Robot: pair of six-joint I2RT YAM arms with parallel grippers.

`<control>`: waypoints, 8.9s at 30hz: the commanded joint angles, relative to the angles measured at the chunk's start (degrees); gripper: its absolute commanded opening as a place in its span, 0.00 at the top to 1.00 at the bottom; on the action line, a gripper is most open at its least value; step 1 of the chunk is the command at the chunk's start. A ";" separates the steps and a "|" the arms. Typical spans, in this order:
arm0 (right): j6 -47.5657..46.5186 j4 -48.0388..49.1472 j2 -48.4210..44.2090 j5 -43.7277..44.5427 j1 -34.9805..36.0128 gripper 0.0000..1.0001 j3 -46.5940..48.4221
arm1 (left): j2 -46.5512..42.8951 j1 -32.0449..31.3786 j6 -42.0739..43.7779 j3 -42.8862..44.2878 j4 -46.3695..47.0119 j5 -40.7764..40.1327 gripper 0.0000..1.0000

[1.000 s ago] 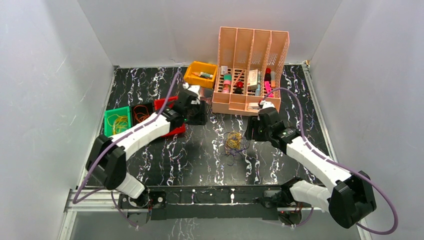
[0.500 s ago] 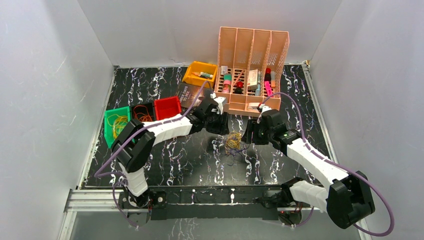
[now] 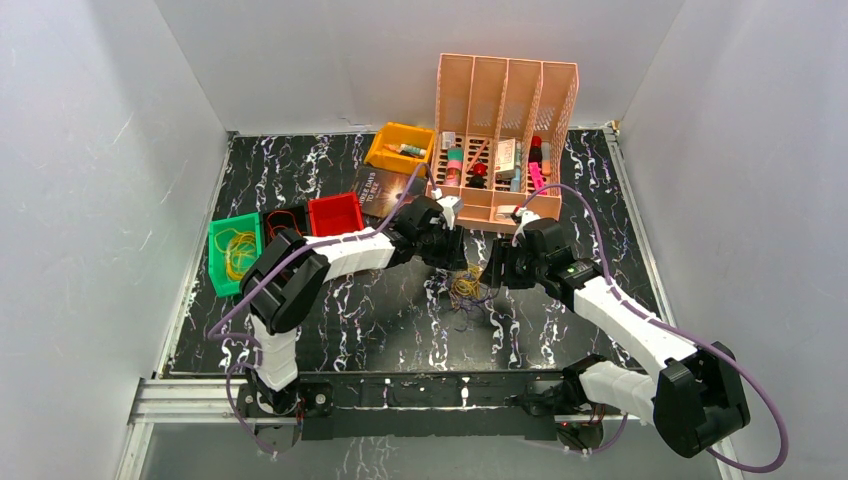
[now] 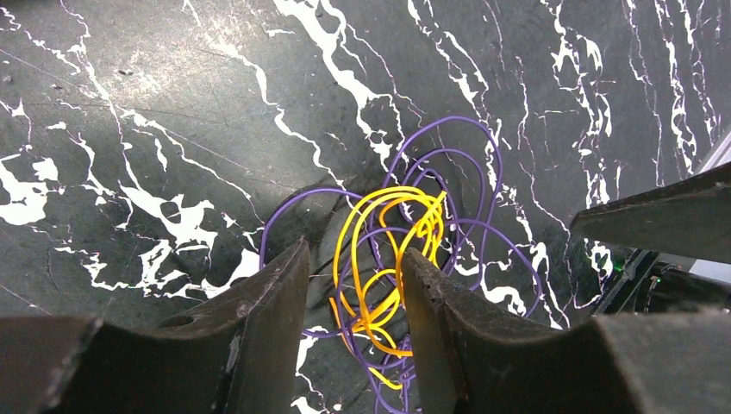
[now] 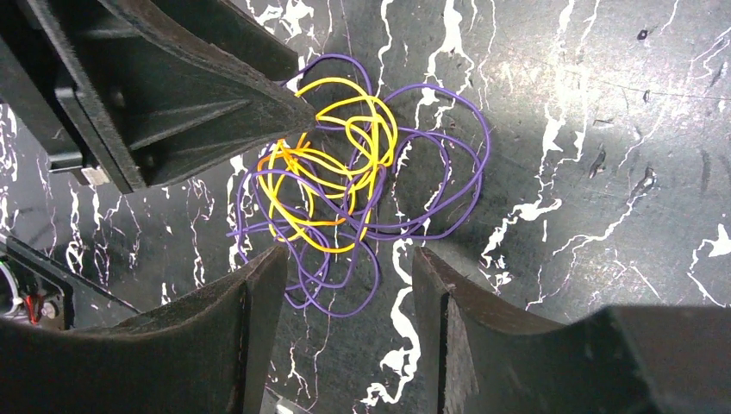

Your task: Untangle the cables

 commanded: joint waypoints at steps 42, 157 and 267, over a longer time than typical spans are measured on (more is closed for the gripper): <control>1.04 4.31 -3.43 -0.17 -0.22 0.36 0.46 | -10.01 -0.23 4.48 5.04 -5.94 0.52 1.00; -2.02 22.00 -8.43 6.20 0.99 0.25 -6.47 | -28.09 18.11 23.53 50.95 -47.93 -58.54 1.00; 2.71 20.01 10.10 -11.46 1.20 0.25 0.07 | -31.40 60.08 12.82 0.63 -38.75 -38.72 1.00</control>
